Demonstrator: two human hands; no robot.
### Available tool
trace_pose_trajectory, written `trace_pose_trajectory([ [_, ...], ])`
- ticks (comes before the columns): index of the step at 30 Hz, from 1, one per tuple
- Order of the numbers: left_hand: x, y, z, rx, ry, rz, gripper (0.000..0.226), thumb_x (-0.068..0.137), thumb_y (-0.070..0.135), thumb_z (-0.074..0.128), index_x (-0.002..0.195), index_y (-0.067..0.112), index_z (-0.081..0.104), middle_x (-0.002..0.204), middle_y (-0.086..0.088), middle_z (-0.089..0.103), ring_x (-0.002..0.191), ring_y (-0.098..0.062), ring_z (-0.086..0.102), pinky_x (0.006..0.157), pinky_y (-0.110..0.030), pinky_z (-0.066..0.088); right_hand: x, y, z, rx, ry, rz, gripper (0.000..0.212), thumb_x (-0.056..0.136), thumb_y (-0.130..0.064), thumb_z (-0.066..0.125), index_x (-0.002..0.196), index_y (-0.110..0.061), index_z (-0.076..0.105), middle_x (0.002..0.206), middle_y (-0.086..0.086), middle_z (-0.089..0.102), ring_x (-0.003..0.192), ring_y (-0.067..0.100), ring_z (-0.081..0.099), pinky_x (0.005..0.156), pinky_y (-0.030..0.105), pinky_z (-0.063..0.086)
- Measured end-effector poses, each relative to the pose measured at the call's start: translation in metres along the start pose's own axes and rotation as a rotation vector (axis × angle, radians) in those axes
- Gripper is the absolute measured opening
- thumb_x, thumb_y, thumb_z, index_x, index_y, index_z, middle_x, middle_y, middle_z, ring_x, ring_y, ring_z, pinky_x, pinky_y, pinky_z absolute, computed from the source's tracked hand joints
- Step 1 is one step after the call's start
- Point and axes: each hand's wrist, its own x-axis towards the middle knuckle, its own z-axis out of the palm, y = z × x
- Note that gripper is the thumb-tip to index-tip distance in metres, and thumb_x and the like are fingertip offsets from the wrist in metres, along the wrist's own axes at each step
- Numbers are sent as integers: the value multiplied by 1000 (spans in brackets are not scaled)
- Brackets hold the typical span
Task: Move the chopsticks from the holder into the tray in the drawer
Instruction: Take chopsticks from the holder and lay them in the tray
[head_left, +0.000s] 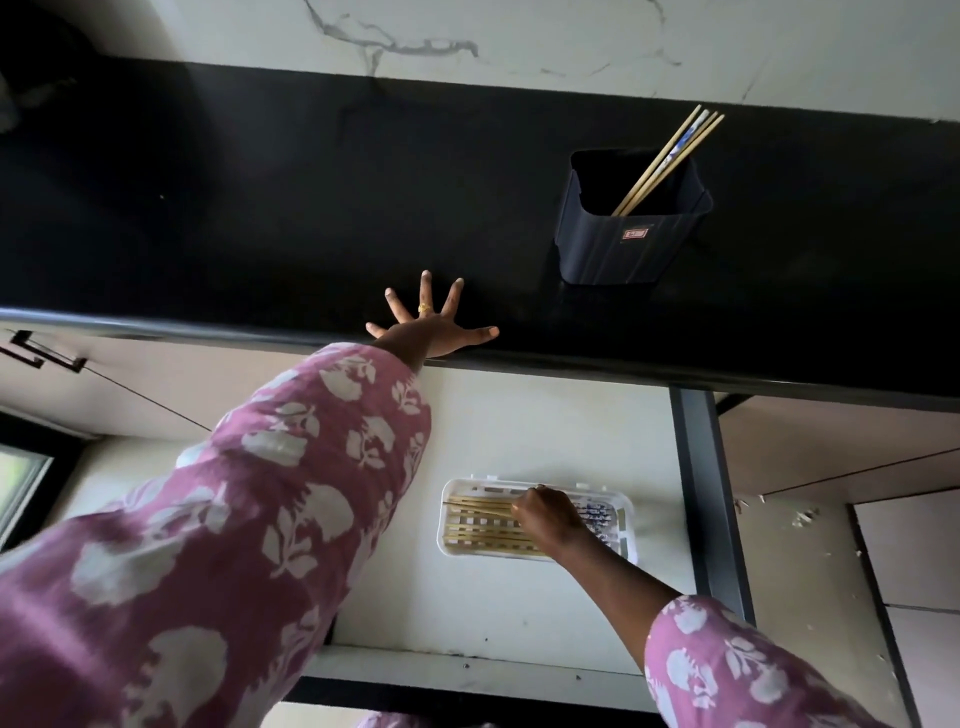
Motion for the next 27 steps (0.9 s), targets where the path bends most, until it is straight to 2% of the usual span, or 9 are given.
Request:
trace_pose_trajectory([
  [6, 2, 1, 0, -11, 1, 9, 96, 69, 88, 38, 141, 54, -16, 151, 14, -36, 139, -43, -29, 103, -74, -1, -10, 3, 1, -160, -39, -55, 30, 89, 5, 39, 108, 3, 62, 111, 25, 64, 109, 36, 58, 85, 39, 48],
  [10, 3, 2, 2, -9, 5, 12, 96, 69, 88, 37, 141, 54, -17, 151, 14, -36, 139, -42, -29, 104, -74, -1, -14, 3, 10, -274, -59, -88, 30, 91, 3, 40, 110, -2, 62, 115, 21, 63, 114, 36, 54, 90, 40, 46],
  [18, 5, 1, 2, -3, 11, 4, 96, 69, 87, 38, 141, 54, -16, 151, 14, -36, 138, -43, -29, 102, -75, 0, -11, -3, 15, -299, -88, -114, 30, 97, -4, 36, 122, -3, 54, 120, 21, 59, 119, 38, 49, 94, 43, 43],
  [20, 6, 1, 2, -4, 10, 7, 96, 69, 88, 38, 141, 54, -16, 151, 14, -36, 138, -44, -29, 102, -75, 0, -12, -2, 13, -271, -81, -119, 28, 98, -6, 36, 117, -1, 56, 118, 21, 60, 117, 38, 50, 92, 42, 44],
  [27, 6, 0, 2, -13, 16, 14, 97, 68, 88, 38, 141, 55, -16, 151, 15, -36, 138, -43, -30, 102, -75, 0, -12, 4, -1, -288, -23, -71, 28, 83, 9, 45, 106, 4, 62, 109, 22, 65, 108, 35, 58, 83, 39, 51],
])
